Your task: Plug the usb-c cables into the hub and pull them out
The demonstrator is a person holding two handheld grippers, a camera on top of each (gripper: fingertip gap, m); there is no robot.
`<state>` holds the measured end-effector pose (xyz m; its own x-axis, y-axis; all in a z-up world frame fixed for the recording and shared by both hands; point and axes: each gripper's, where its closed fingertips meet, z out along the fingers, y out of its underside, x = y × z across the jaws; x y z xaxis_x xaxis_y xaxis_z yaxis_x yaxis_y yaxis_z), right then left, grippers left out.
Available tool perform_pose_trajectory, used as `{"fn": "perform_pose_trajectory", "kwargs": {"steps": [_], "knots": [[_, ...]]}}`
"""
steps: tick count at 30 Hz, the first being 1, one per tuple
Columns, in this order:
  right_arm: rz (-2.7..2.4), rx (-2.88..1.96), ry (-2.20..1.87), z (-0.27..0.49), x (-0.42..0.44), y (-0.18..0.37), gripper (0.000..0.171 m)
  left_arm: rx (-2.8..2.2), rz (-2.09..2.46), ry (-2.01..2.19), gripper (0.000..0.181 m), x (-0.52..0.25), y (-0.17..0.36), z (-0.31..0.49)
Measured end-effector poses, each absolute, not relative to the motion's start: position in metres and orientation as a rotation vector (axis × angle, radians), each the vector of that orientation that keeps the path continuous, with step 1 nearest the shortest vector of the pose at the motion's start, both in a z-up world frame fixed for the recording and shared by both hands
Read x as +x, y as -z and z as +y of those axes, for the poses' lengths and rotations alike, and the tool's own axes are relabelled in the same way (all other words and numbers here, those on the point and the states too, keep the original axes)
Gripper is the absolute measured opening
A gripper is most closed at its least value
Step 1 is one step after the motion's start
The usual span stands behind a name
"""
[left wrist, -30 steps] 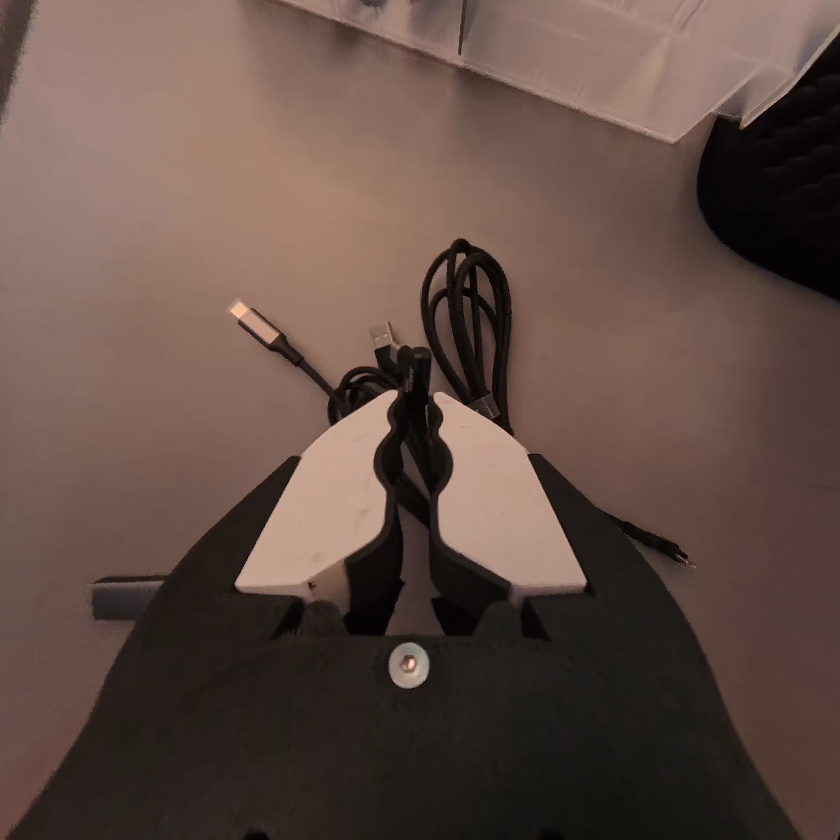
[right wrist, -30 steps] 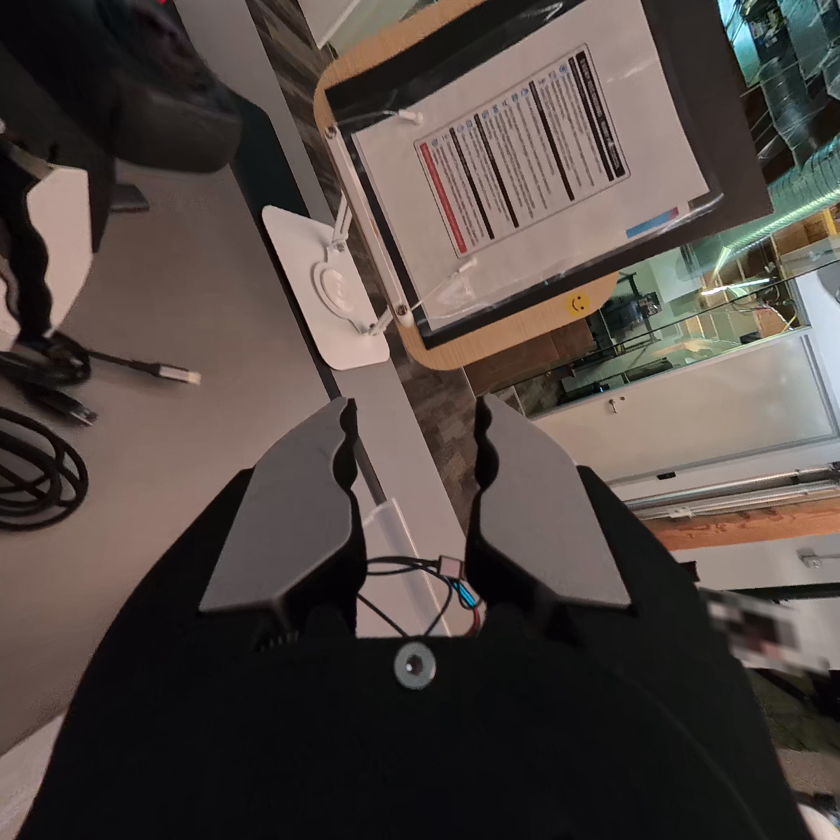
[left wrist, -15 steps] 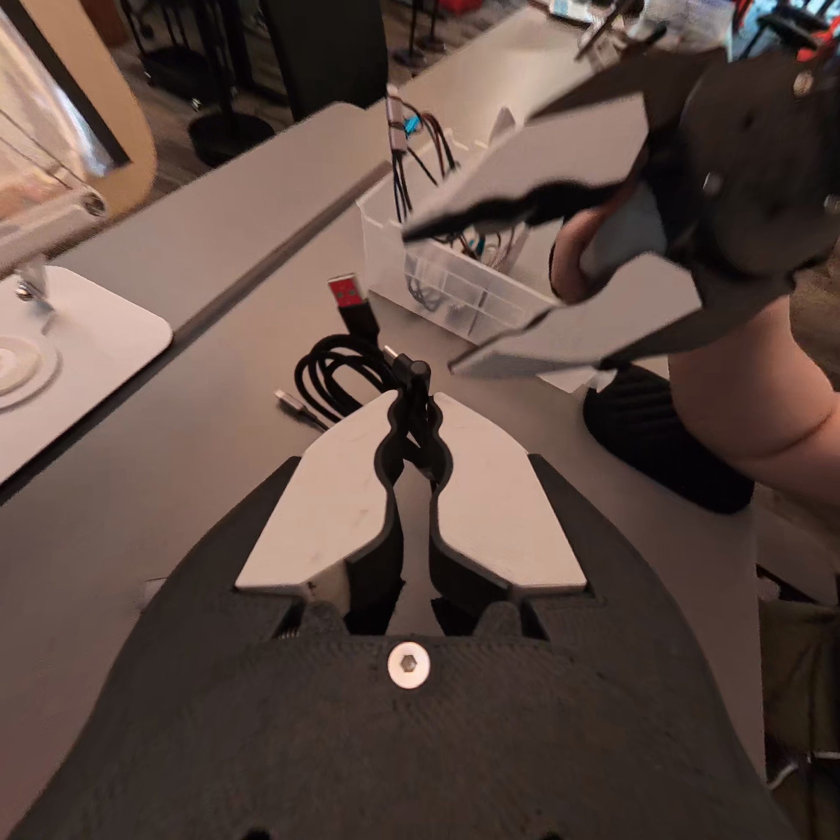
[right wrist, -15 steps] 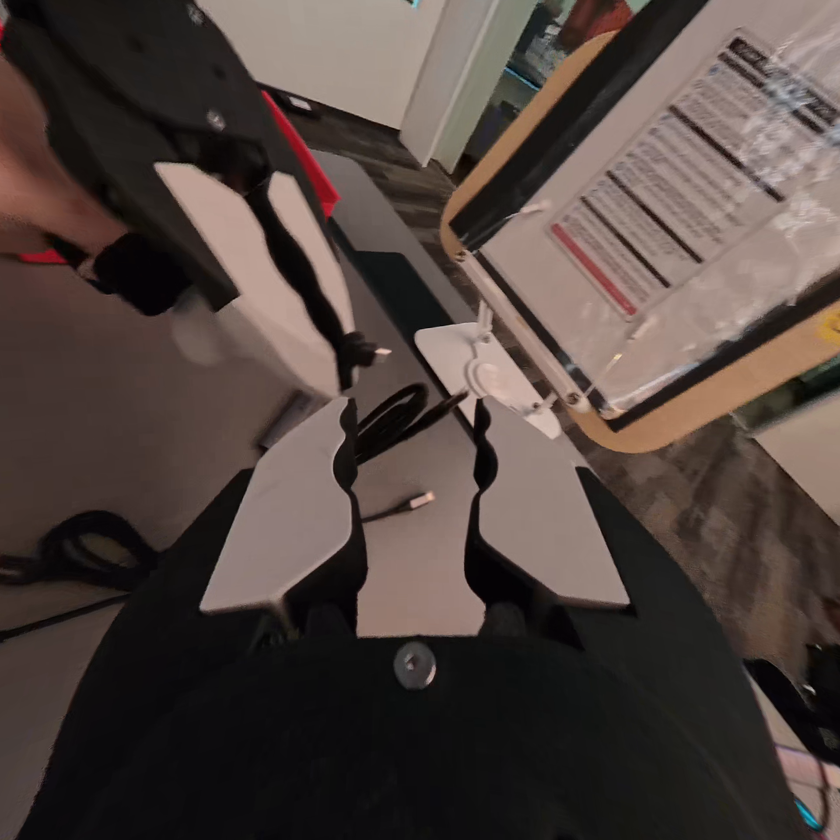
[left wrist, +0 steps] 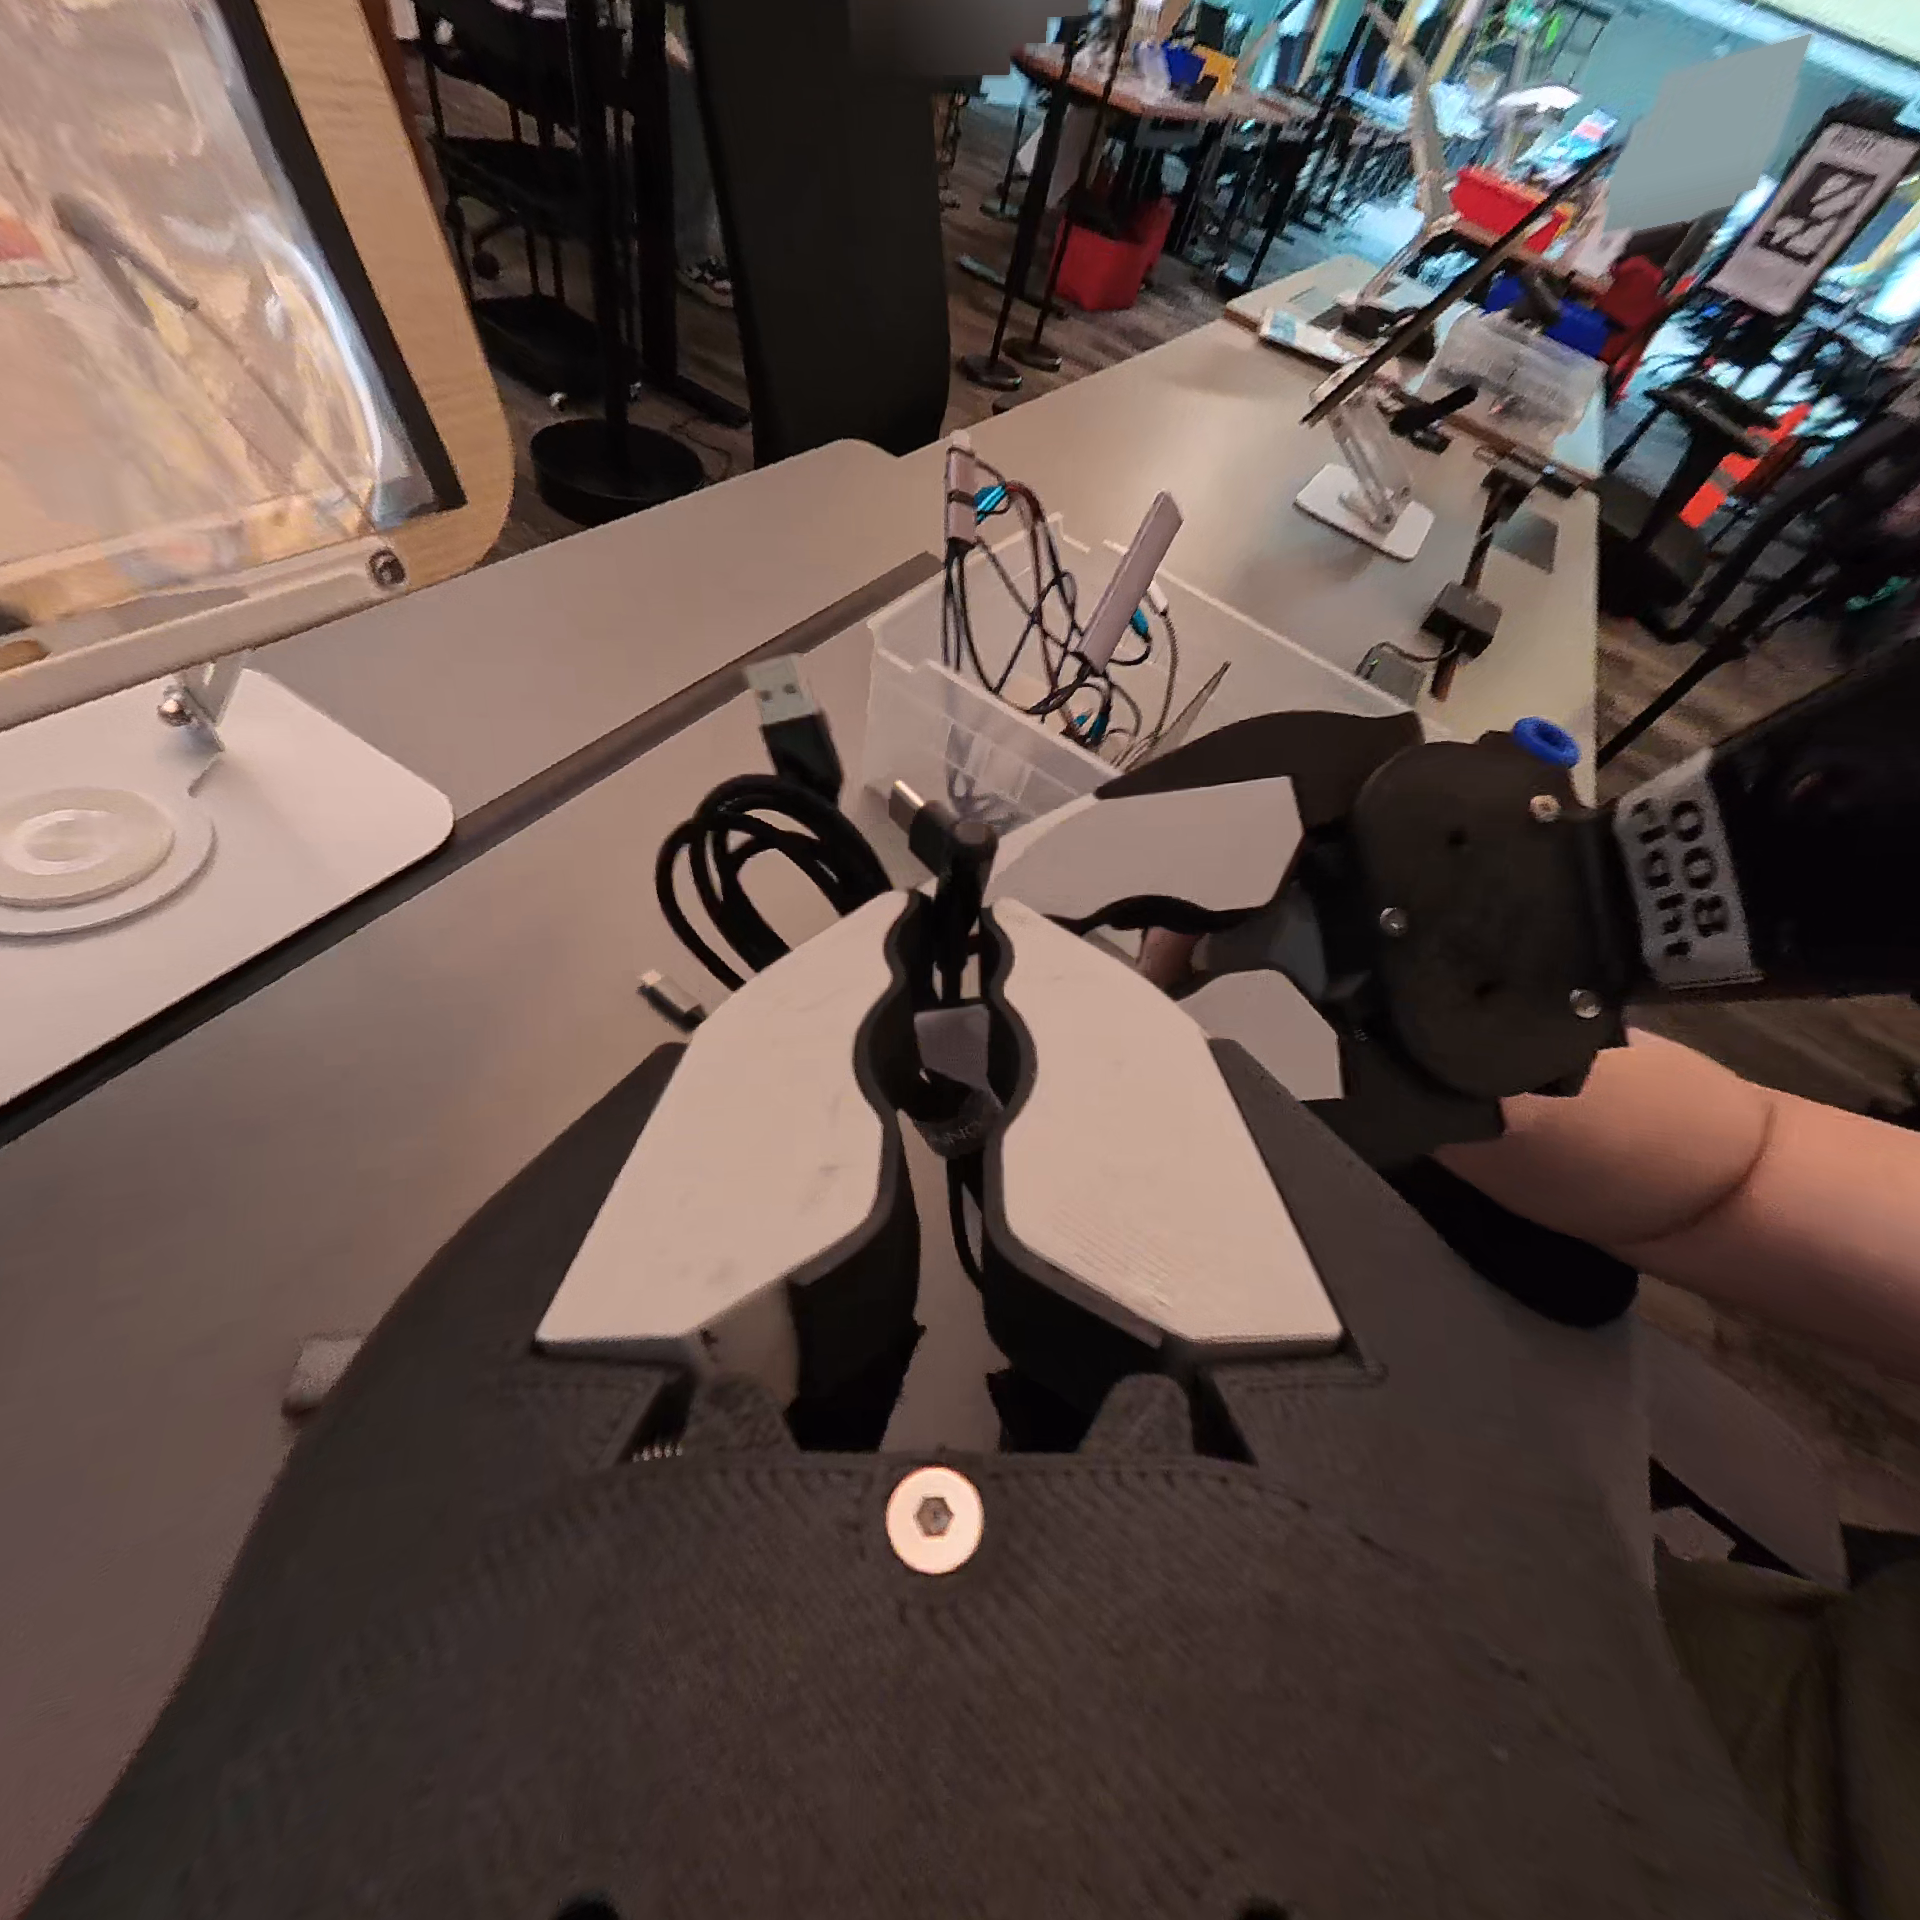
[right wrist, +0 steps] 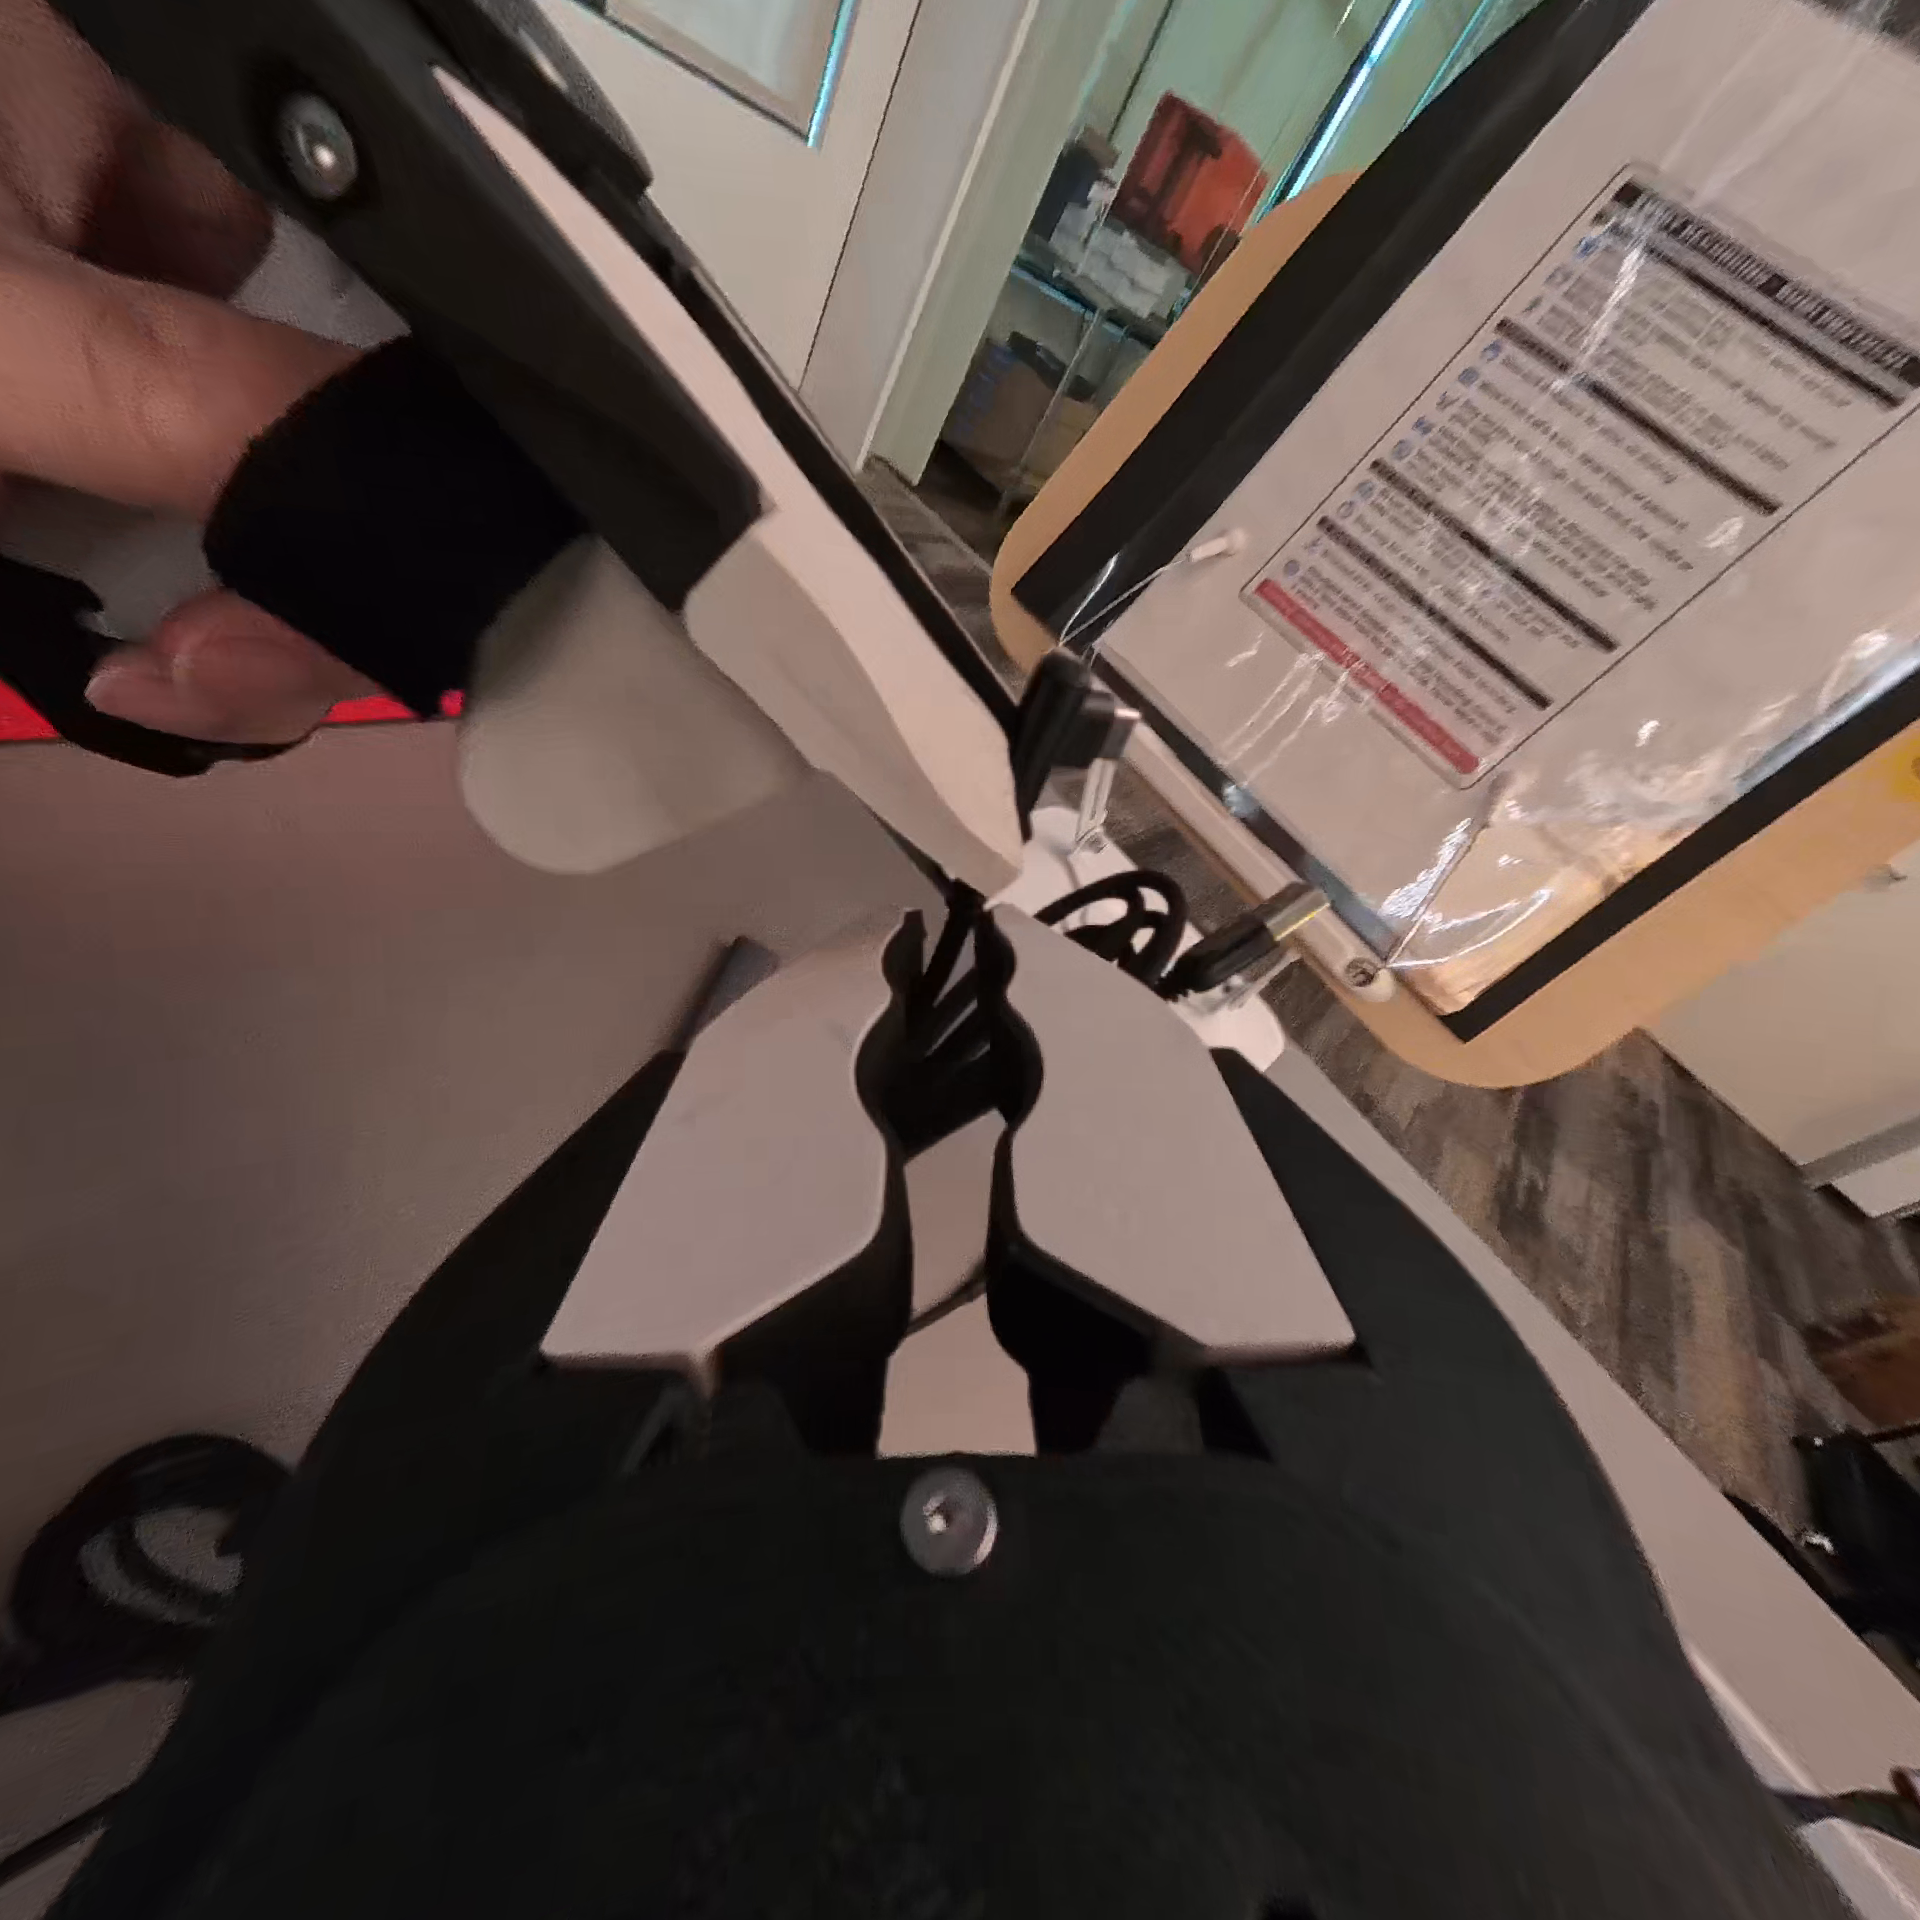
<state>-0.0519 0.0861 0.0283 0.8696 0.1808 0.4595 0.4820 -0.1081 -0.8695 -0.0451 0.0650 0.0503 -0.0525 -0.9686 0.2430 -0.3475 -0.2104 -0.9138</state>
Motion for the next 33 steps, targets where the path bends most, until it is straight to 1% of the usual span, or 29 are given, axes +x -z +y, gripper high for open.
{"fn": "perform_pose_trajectory", "kwargs": {"steps": [2,3,5,6,8,11,14,18,19,23,27,29,33], "knots": [[-0.535,-1.662,0.267,0.082,-0.050,-0.037,0.006,-1.546,1.468,1.336,0.010,-0.048,-0.059,0.058],[-0.566,-1.662,0.218,0.079,-0.052,-0.040,0.004,-1.531,1.495,1.358,0.020,-0.051,-0.063,0.057],[-0.661,-1.657,0.053,0.067,-0.063,-0.047,0.004,-1.487,1.503,1.373,0.058,-0.059,-0.076,0.062],[-0.673,-1.660,-0.049,0.060,-0.066,-0.051,0.004,-1.435,1.511,1.393,0.062,-0.064,-0.084,0.062],[-0.717,-1.646,-0.326,0.043,-0.080,-0.061,0.004,-1.301,1.551,1.465,0.057,-0.076,-0.100,0.054],[-0.767,-1.608,-0.638,0.019,-0.093,-0.073,0.004,-1.139,1.621,1.596,0.056,-0.094,-0.118,0.034],[-0.813,-1.573,-0.773,0.005,-0.099,-0.078,0.004,-1.051,1.677,1.628,0.055,-0.105,-0.127,0.019],[-0.903,-1.596,-0.753,-0.001,-0.106,-0.069,0.004,-0.984,1.660,1.560,0.054,-0.112,-0.135,0.013],[-0.933,-1.597,-0.743,-0.002,-0.109,-0.066,0.004,-0.968,1.641,1.544,0.050,-0.112,-0.136,0.011],[-1.041,-1.585,-0.729,-0.010,-0.121,-0.057,0.004,-0.926,1.663,1.407,0.025,-0.108,-0.122,0.004],[-1.086,-1.597,-0.678,-0.010,-0.124,-0.051,0.004,-0.970,1.855,1.404,0.031,-0.109,-0.097,-0.012],[-1.107,-1.589,-0.690,-0.014,-0.126,-0.051,0.004,-0.959,1.879,1.381,0.033,-0.107,-0.092,-0.014],[-1.128,-1.582,-0.709,-0.017,-0.129,-0.050,0.004,-0.876,1.961,1.398,0.029,-0.109,-0.083,-0.028]]}}
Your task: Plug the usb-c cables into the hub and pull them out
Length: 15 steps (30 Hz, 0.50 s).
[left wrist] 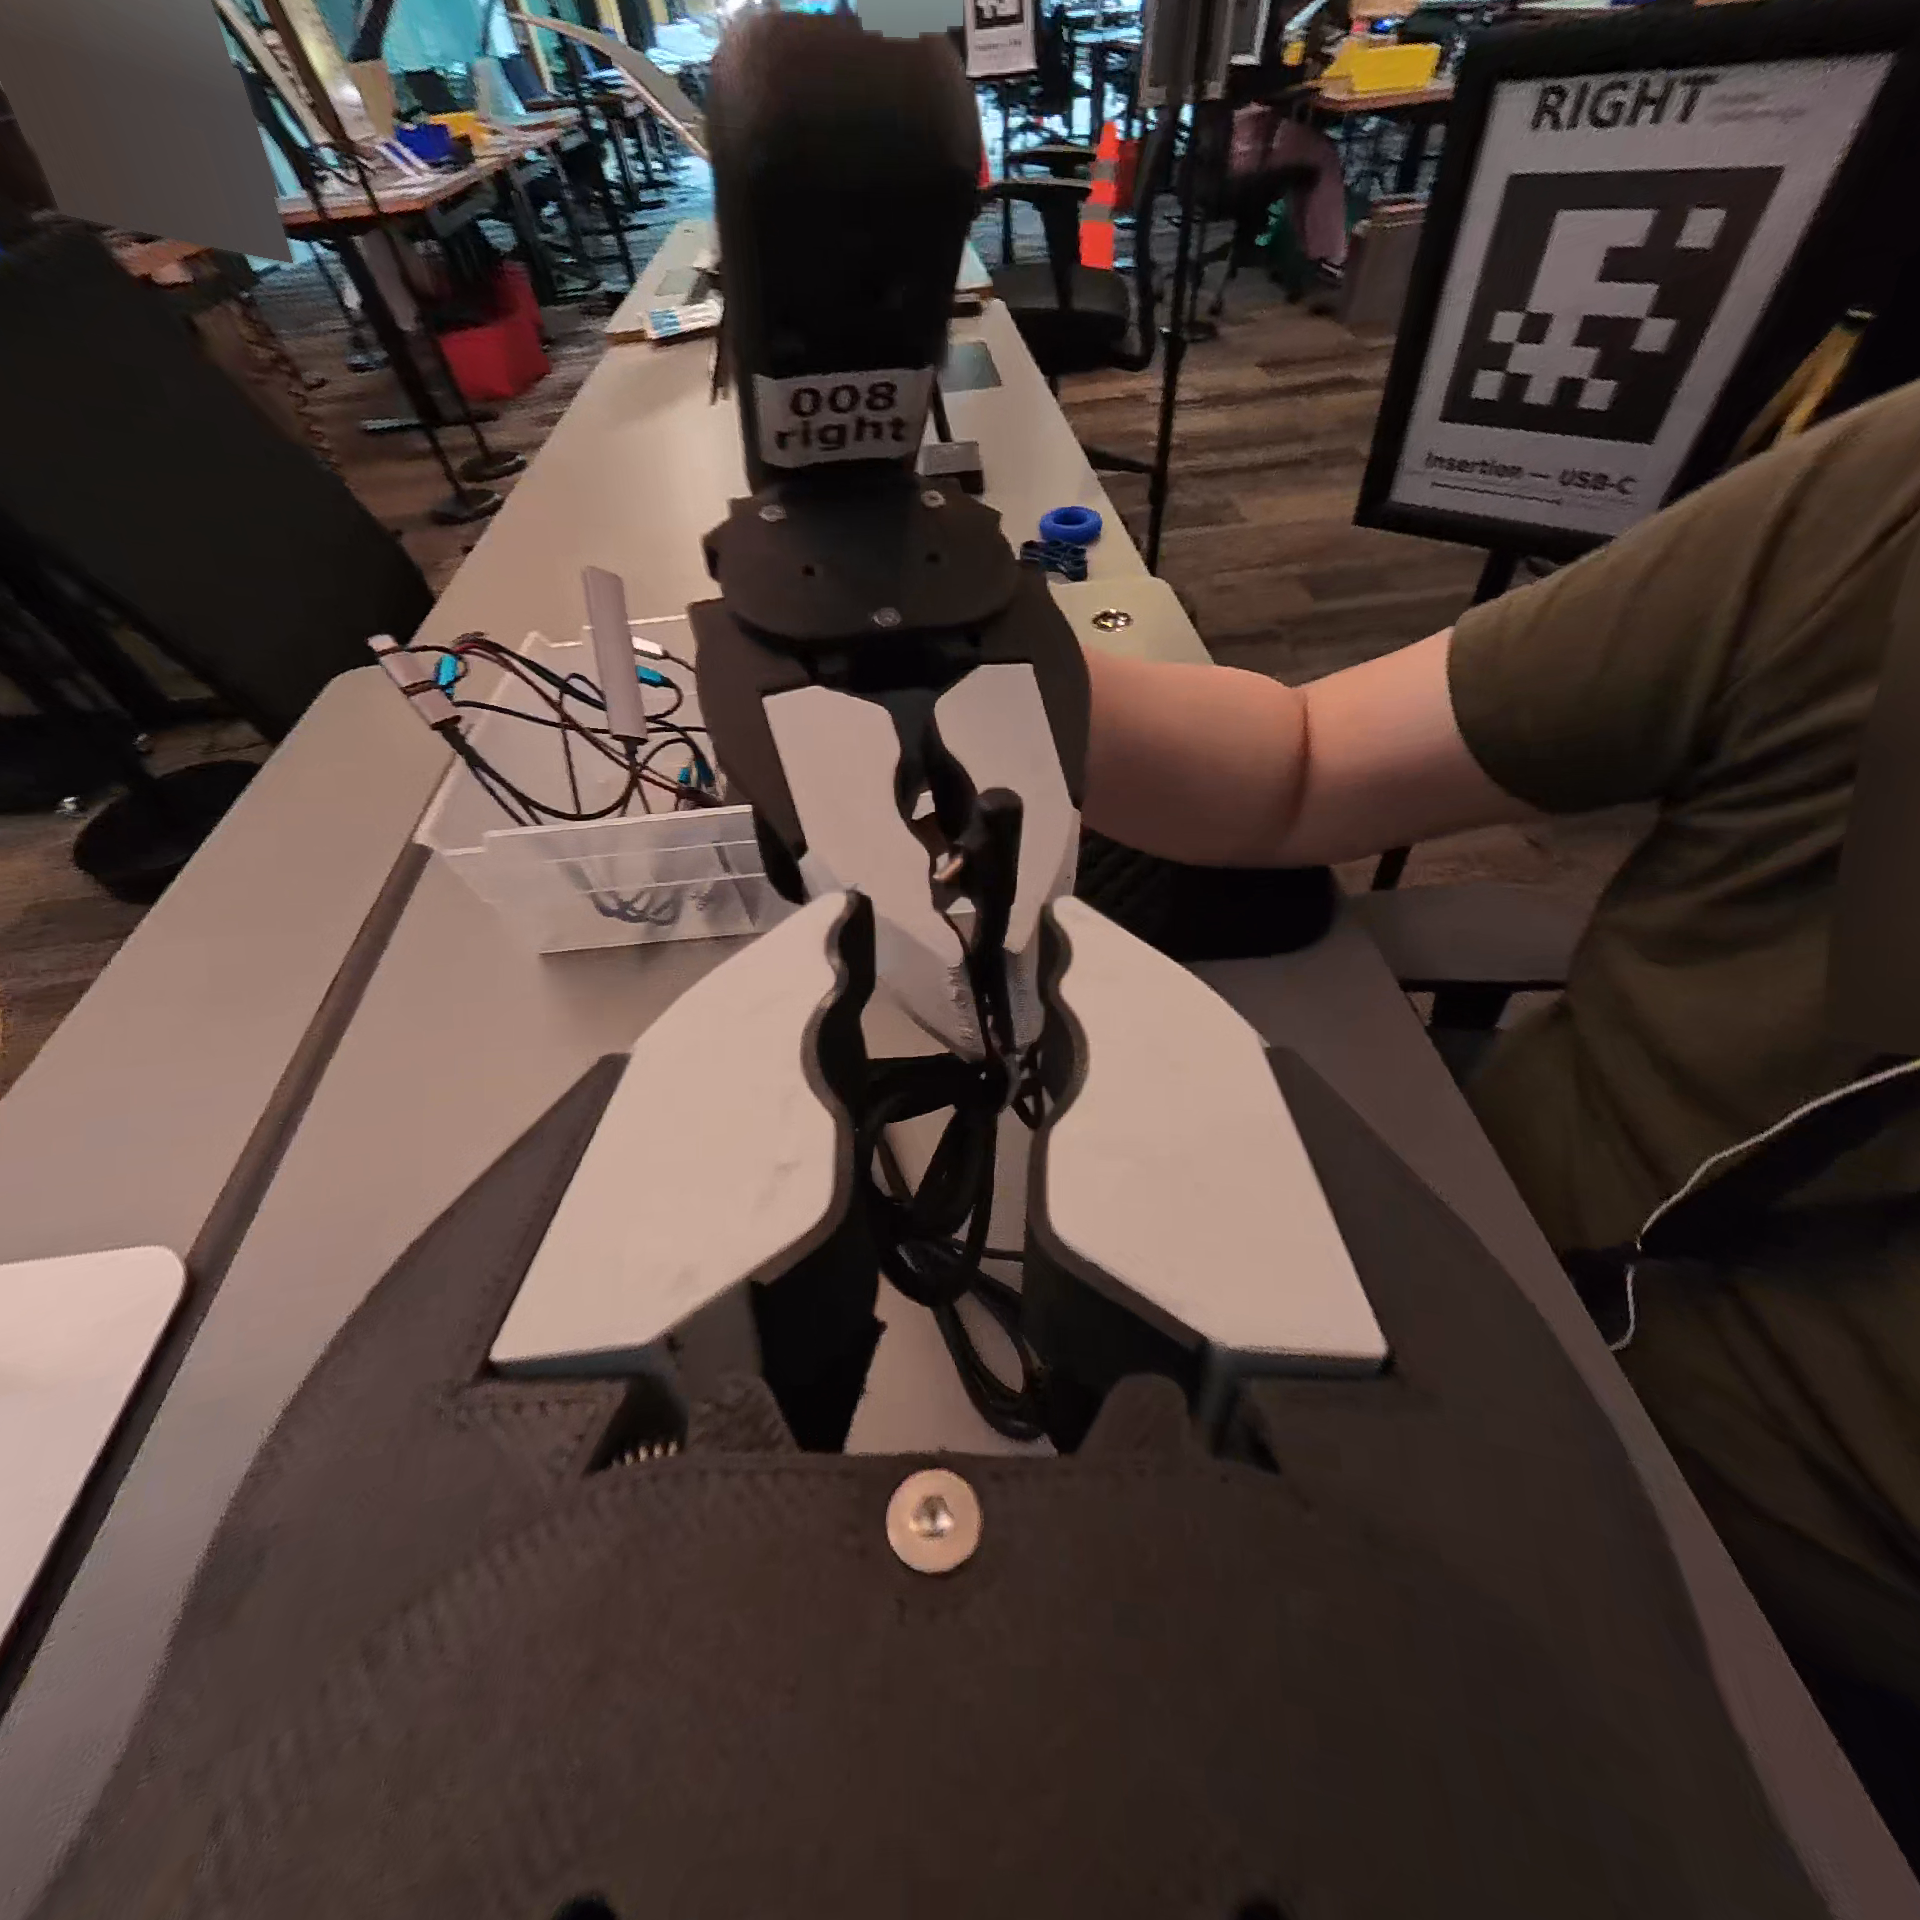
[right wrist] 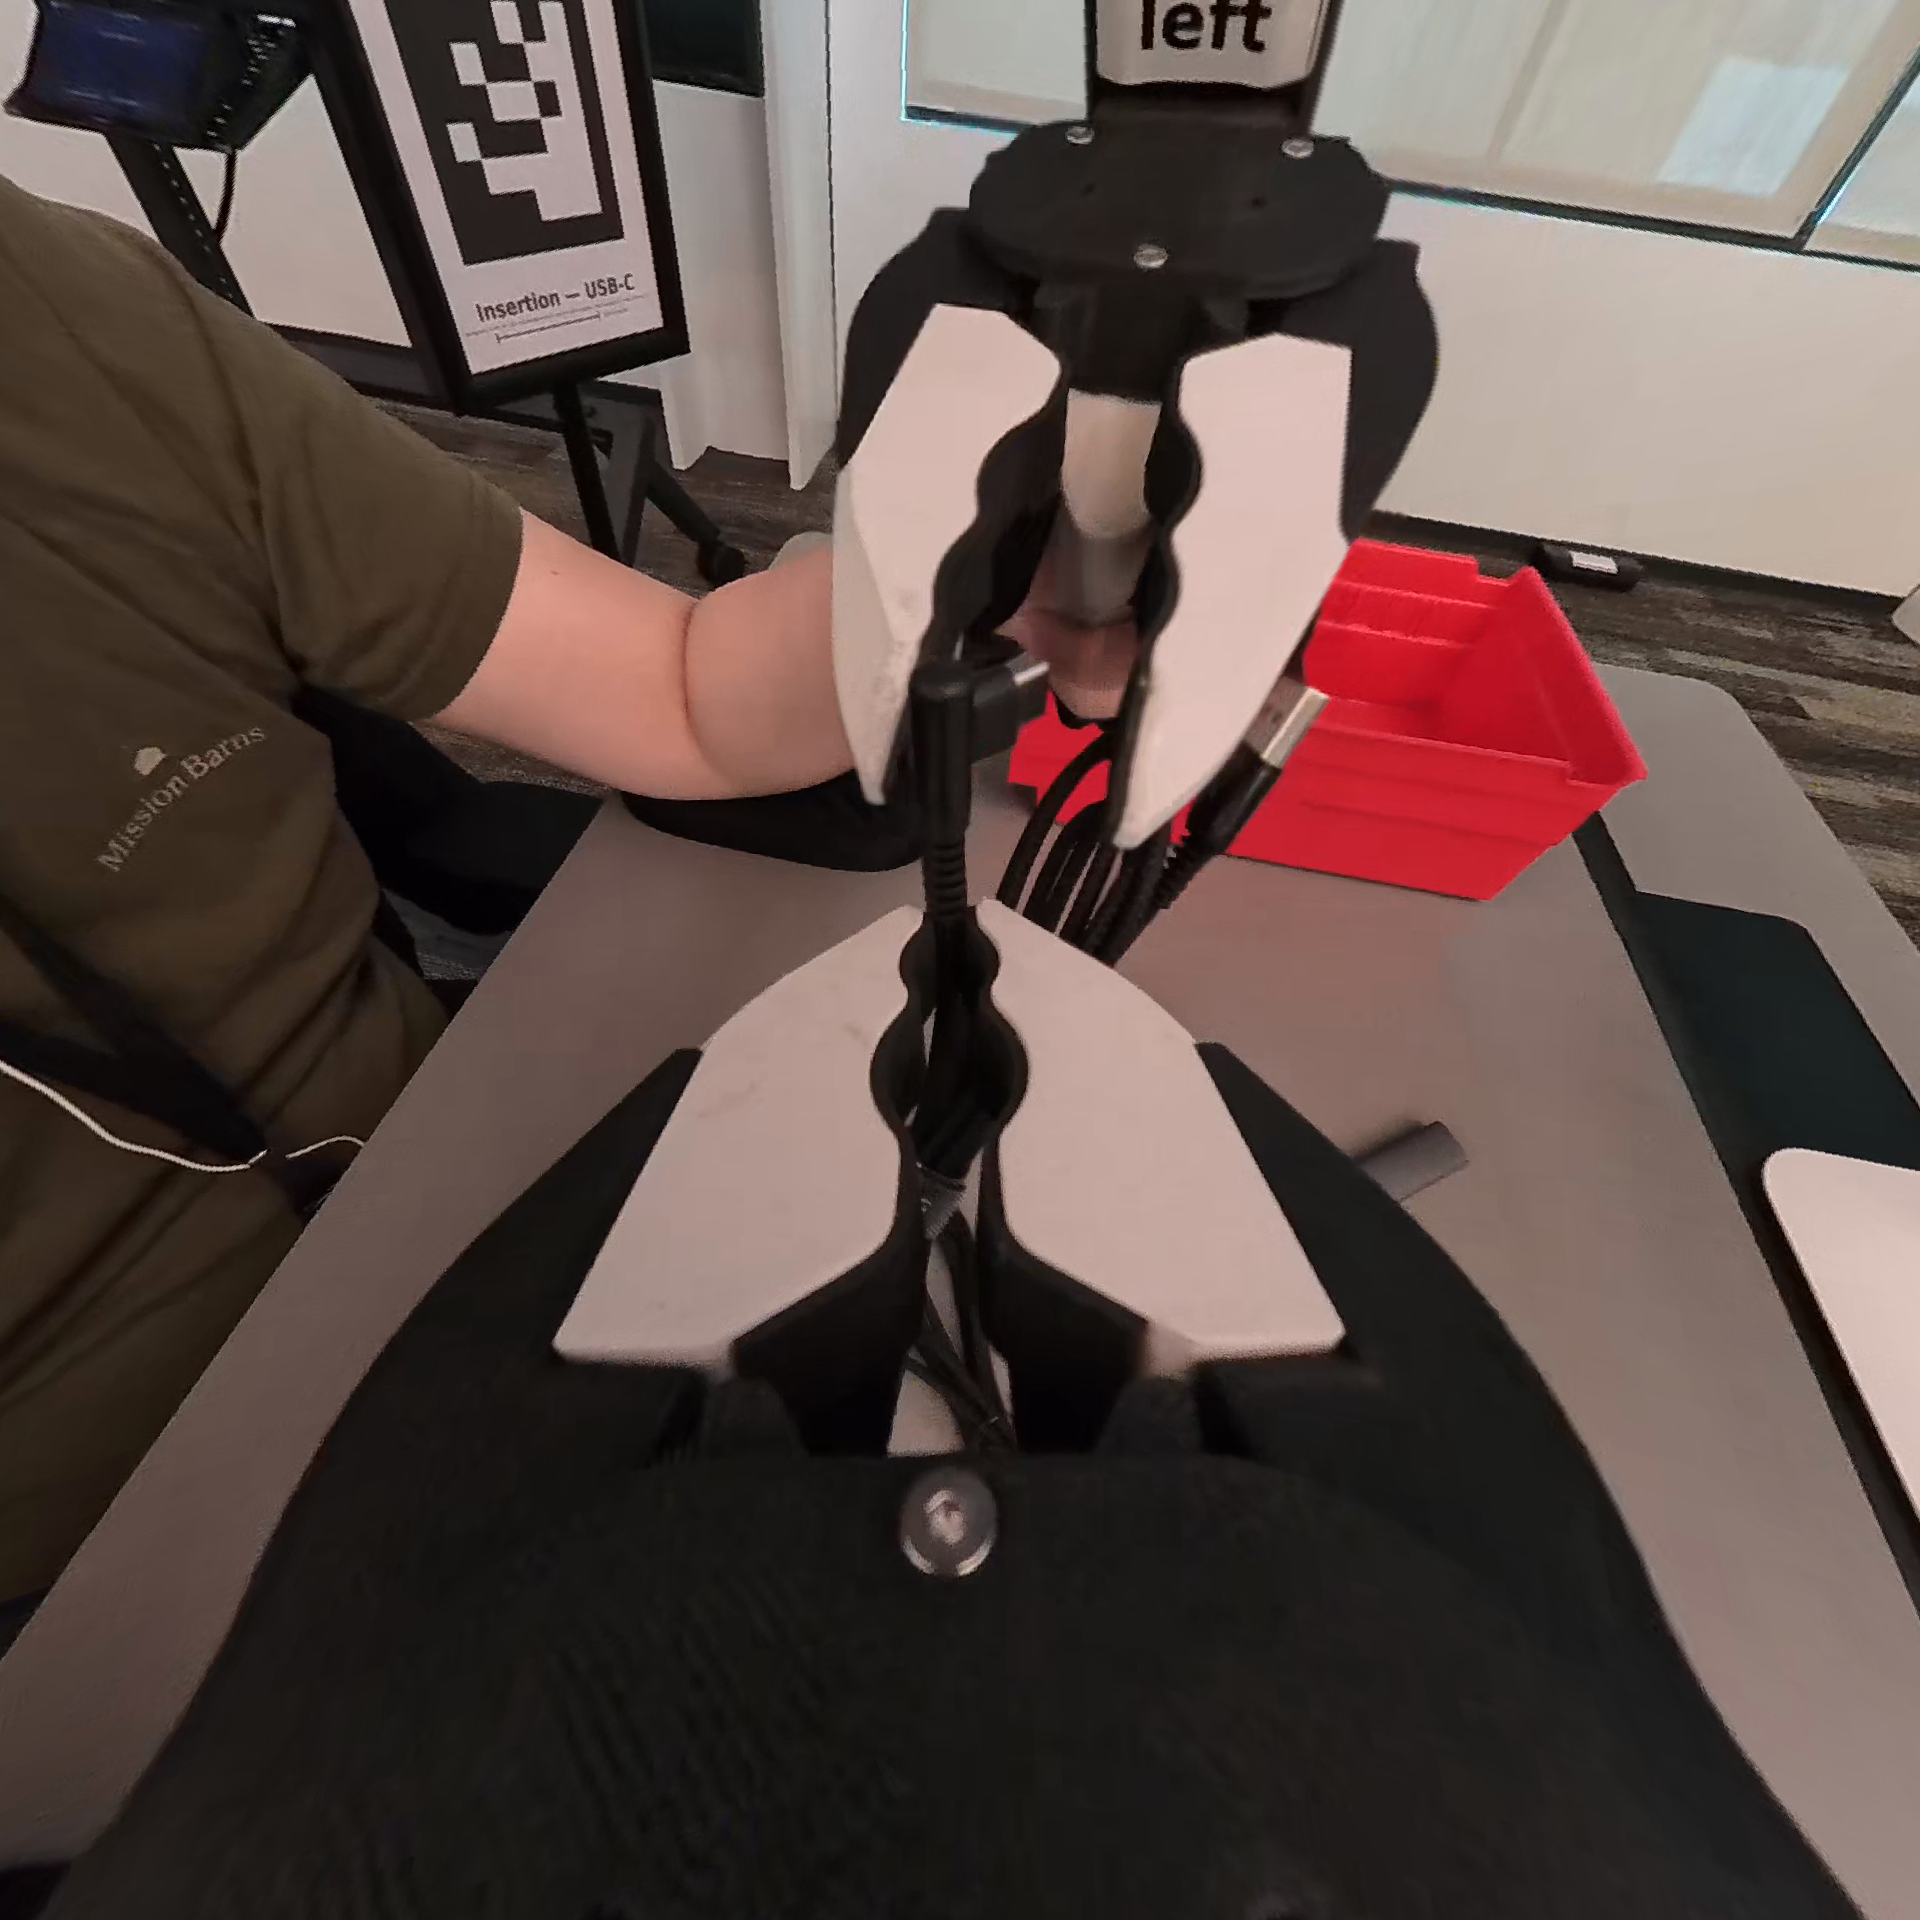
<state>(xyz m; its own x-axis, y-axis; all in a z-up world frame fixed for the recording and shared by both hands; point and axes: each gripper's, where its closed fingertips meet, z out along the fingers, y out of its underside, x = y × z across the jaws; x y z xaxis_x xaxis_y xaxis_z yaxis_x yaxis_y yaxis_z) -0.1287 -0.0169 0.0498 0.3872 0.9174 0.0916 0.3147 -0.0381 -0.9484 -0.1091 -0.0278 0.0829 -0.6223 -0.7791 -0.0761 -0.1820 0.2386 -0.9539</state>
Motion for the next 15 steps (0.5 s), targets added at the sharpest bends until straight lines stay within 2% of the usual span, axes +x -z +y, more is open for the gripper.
{"fn": "perform_pose_trajectory", "kwargs": {"steps": [4,10,15], "knots": [[-1.161,-1.585,-0.711,-0.020,-0.131,-0.046,0.004,-0.855,1.996,1.425,0.026,-0.108,-0.077,-0.035],[-1.188,-1.548,-0.733,-0.026,-0.131,-0.048,0.004,-0.772,1.997,1.473,0.010,-0.113,-0.082,-0.042],[-1.200,-1.526,-0.746,-0.029,-0.131,-0.050,0.004,-0.749,1.997,1.508,0.011,-0.116,-0.086,-0.047]]}}
